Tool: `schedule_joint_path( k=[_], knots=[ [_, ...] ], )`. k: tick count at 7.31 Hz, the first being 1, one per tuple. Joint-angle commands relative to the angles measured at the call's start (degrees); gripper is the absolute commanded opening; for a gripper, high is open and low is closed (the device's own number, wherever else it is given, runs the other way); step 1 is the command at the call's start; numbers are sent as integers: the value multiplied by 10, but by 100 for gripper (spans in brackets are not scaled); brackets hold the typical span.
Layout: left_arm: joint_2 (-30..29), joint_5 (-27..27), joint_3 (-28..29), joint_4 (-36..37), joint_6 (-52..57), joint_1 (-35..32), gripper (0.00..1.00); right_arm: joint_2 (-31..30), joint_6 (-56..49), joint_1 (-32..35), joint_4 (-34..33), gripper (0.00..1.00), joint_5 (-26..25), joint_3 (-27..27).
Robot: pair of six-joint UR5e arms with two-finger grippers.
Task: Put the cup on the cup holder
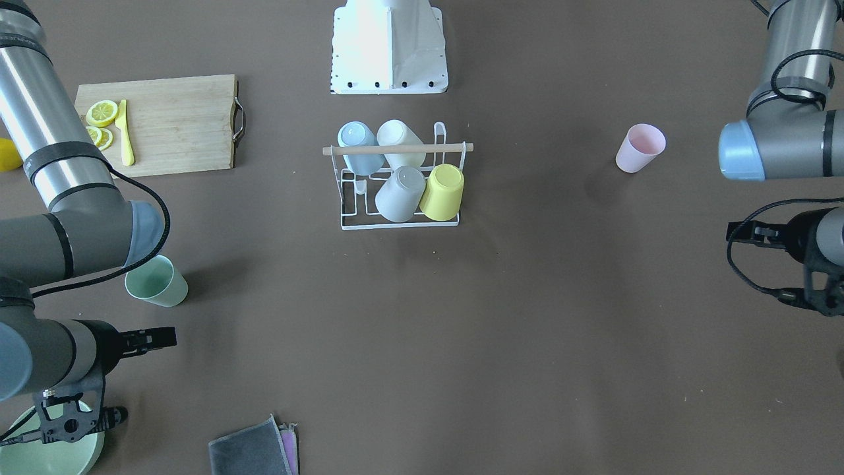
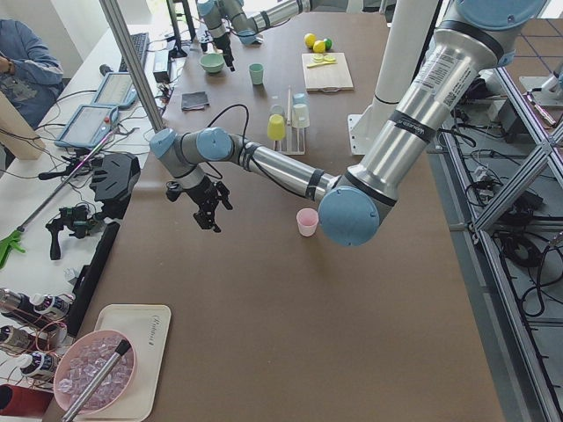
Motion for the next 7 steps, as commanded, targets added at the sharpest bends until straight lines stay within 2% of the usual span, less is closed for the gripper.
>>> schedule_joint_path(
  k=[1,3,4,5,7],
  knots=[
    [-71,13,57,105,2,58,98,48,-100,-5,-88,100,-10,-43],
    [-86,51,59,127,5,113,98,55,-147,-6,-106,100,-8,-80],
    [-87,52,59,138,17,129,98,55,-143,-17,-107,100,-4,-83],
    [-86,54,59,181,29,146,98,54,-138,-35,-108,100,9,-83],
    [-82,116,63,191,70,170,98,58,-146,-41,-120,100,9,-107]
  ],
)
